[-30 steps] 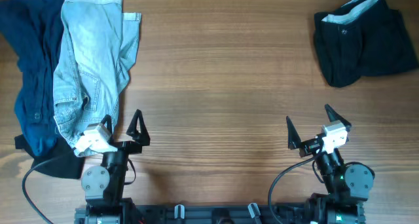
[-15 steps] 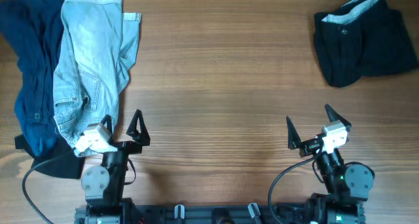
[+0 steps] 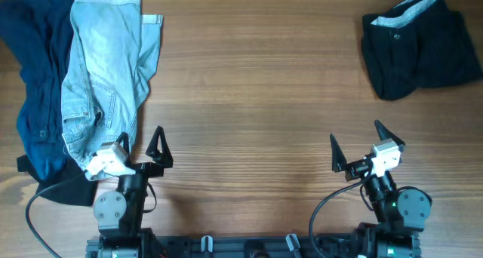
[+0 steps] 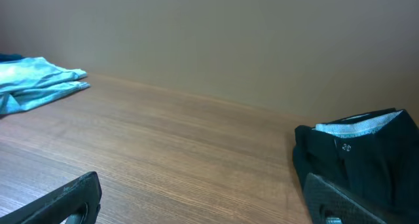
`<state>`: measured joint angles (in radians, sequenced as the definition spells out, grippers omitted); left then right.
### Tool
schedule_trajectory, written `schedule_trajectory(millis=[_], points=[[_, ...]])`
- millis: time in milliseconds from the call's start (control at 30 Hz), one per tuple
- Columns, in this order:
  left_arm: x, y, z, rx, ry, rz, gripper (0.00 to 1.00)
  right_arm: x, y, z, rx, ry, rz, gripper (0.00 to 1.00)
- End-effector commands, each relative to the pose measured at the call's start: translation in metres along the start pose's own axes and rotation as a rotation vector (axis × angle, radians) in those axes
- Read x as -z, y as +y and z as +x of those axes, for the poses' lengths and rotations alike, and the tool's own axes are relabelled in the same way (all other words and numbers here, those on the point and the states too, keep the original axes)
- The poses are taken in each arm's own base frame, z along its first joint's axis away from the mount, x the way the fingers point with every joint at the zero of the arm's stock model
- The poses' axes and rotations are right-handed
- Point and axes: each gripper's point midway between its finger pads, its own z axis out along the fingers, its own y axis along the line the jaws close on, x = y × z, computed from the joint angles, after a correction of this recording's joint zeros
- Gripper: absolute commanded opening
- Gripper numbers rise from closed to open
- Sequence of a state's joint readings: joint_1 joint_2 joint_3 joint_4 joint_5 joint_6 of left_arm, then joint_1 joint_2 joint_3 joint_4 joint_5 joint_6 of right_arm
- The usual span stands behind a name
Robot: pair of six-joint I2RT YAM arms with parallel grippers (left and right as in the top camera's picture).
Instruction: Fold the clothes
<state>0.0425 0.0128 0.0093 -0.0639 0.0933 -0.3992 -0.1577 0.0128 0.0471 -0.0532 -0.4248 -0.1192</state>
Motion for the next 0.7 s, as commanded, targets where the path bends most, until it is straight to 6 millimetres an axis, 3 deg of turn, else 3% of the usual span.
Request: schedule_trajectory(millis=[0,167,300,500,667], points=[[0.0,0.005,0.001,0.003,-0.002,-0.021,1.0,0.0,0.0,0.001,-0.013,-0.001,0.003,1.0],[0.0,0.005,0.001,0.003,-0.002,-0.02,1.0,0.0,-0.001,0.001,-0.012,-0.002,0.004,1.0],[0.0,0.004,0.001,0.004,-0.002,-0.019,1.0,0.001,-0.016,-0.007,0.007,-0.03,0.092,1.0],[0.0,-0.015,0.009,-0.031,0.05,0.089,1.0,0.0,-0.016,-0.012,-0.109,-0.054,0.083,1.0],[-0.007,-0.014,0.003,-0.038,0.145,0.026,1.0,-0.006,-0.012,-0.034,-0.161,-0.036,0.033,1.0]])
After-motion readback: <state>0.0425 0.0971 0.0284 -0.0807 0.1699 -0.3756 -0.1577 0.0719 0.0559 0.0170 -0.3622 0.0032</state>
